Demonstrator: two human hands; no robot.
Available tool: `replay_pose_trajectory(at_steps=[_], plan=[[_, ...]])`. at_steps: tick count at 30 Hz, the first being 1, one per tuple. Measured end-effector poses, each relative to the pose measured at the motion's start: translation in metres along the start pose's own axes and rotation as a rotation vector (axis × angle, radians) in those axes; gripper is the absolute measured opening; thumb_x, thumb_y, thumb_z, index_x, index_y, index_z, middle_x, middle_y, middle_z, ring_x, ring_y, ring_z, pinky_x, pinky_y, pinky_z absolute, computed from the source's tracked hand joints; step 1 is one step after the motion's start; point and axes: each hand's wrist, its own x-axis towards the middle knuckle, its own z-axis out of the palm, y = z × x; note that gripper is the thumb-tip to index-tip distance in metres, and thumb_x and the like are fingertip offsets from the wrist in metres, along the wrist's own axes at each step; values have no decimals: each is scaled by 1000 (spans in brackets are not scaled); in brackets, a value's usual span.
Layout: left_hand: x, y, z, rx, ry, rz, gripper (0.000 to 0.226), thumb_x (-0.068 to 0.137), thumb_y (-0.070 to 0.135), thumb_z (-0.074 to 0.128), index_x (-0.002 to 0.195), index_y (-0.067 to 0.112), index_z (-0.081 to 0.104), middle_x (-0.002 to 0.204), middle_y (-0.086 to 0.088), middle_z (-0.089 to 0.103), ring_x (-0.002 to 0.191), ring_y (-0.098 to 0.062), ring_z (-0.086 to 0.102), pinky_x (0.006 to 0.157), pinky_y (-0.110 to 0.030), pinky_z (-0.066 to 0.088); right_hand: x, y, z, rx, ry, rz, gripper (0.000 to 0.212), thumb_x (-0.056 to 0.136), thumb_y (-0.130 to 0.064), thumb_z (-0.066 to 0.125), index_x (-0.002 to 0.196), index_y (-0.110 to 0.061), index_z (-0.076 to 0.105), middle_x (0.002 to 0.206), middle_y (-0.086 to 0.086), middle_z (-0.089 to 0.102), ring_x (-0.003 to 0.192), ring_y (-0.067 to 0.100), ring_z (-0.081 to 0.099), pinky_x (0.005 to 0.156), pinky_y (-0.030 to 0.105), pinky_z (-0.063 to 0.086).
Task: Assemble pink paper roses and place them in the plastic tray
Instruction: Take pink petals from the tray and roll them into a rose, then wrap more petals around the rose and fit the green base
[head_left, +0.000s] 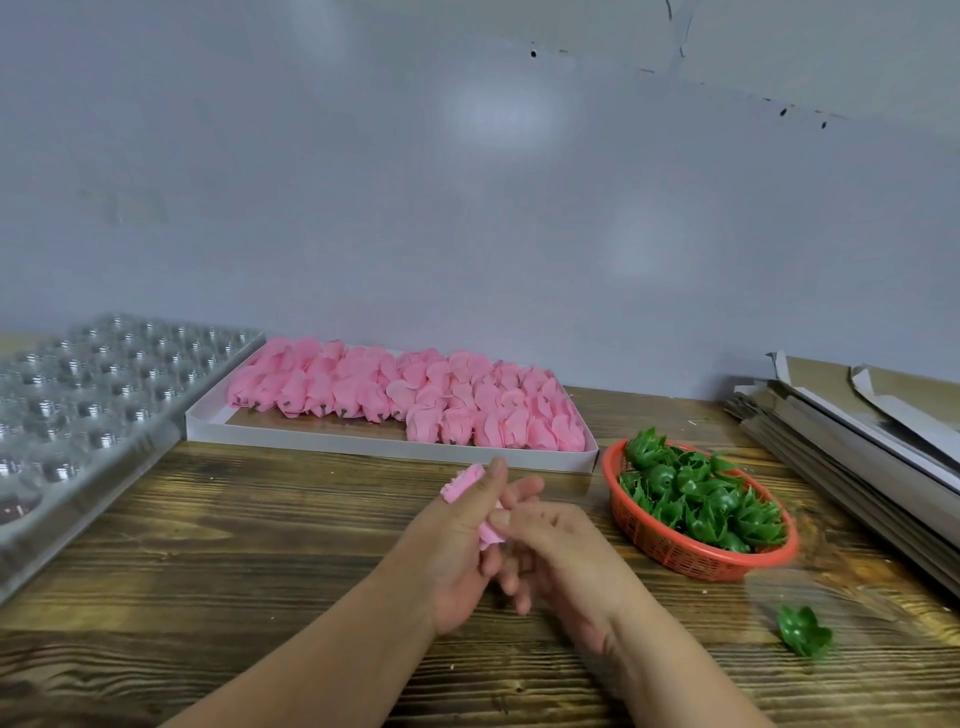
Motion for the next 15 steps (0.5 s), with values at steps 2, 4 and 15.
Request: replay_pose_trajectory(at_steps=[2, 4, 15], plan=[[2, 1, -3, -48, 57, -4, 28, 77, 37, 62, 73, 9, 62, 105, -11, 72, 69, -21, 71, 67, -36, 55, -2, -8, -8, -250, 184, -128, 23, 81, -29, 73, 66, -11, 71, 58, 7, 64, 47, 14, 52, 39, 20, 37], [3, 1, -4, -32, 74, -23, 25, 77, 37, 62, 68, 14, 56, 104, -9, 74, 93, -19, 72, 88, -42, 48, -5, -18, -23, -565, 528, -320, 13, 80, -21, 72, 70, -12, 72, 62, 4, 66, 57, 14, 59, 51, 24, 44], [4, 1, -2, -74, 197, -87, 23, 88, 28, 63, 74, 10, 60, 60, -4, 60, 60, -15, 68, 74, -36, 54, -21, -39, -94, -1425, 772, 200, 43, 93, -45, 45, 61, -19, 57, 63, -4, 56, 76, 24, 56, 79, 34, 37]])
